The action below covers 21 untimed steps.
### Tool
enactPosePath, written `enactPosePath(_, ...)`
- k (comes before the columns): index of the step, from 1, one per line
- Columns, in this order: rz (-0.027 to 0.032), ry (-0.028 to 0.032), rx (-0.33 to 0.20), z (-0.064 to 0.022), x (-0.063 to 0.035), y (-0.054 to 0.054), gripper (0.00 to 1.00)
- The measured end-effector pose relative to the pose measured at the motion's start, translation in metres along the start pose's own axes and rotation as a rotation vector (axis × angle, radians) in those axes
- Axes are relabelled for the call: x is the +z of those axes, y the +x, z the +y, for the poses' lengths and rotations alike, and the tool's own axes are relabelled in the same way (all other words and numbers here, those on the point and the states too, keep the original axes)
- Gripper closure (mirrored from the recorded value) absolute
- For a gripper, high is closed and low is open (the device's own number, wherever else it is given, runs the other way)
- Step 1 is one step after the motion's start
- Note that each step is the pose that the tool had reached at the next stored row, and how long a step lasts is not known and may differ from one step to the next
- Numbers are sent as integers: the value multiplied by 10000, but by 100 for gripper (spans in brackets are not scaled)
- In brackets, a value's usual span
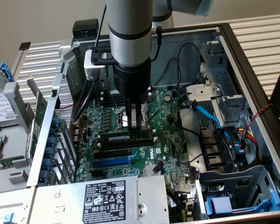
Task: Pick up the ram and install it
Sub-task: 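Insert the ram into the slot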
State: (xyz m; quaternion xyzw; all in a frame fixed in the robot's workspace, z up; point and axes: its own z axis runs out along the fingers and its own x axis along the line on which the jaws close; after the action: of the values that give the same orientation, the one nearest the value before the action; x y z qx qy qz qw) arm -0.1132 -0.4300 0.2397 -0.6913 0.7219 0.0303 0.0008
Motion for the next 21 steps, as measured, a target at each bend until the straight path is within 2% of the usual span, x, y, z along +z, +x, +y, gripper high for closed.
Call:
enactPosePath(13,0,0,-23,-1,17,0,88)
enactPosePath(21,-20,-2,-24,-1,44,2,88)
